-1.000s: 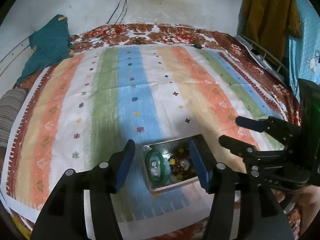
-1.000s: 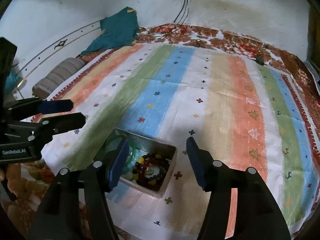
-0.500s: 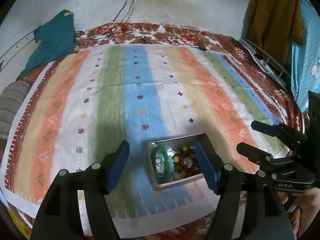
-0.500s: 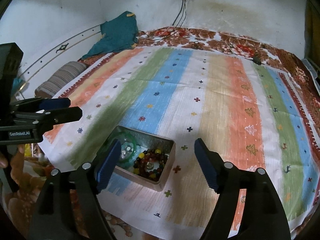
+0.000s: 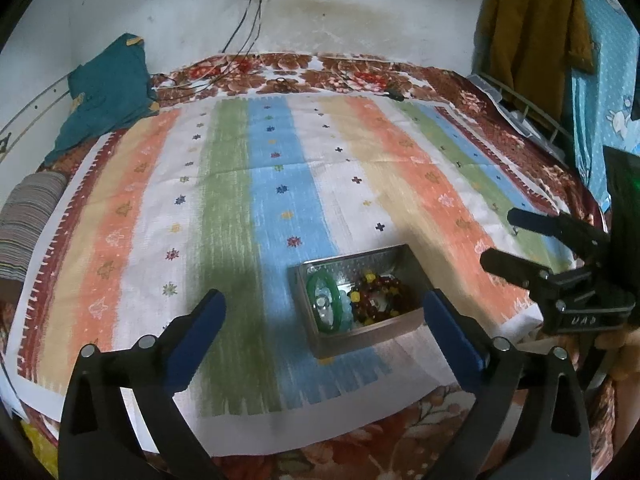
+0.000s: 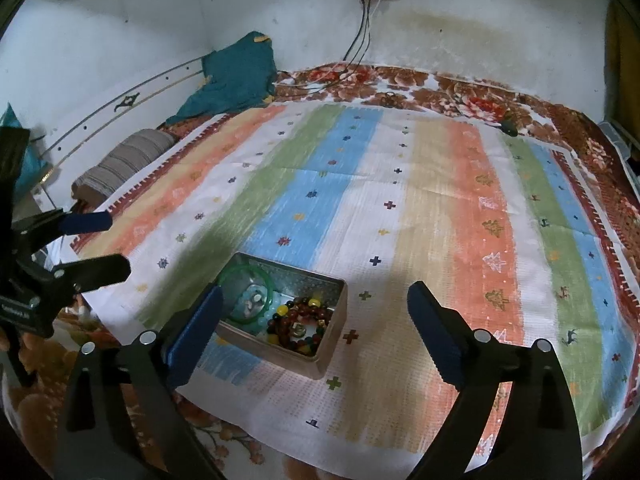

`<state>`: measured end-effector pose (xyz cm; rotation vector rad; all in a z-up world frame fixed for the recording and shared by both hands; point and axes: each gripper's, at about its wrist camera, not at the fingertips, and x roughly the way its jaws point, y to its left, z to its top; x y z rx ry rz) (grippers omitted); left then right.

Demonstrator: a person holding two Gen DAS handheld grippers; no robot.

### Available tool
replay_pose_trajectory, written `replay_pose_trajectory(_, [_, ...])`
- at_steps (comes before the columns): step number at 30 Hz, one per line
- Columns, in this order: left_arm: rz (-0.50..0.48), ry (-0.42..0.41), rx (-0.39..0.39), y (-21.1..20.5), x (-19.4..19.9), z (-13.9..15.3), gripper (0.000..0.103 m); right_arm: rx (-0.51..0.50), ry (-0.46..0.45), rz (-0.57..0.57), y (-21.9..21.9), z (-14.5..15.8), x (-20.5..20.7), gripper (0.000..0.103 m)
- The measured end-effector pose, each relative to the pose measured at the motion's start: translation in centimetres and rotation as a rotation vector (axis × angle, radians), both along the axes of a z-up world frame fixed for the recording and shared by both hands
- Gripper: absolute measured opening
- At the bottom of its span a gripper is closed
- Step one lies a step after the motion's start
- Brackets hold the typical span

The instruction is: Organize jewelry

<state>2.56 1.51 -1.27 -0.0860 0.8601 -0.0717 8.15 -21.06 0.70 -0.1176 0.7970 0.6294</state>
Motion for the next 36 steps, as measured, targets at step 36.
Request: replay_pose_trajectory(36, [-0.024, -0.057, 0.064, -1.7, -2.0, 0.8, 0.097, 0.020, -0.055, 0.050, -0.5, 0.9, -2.2, 0.095])
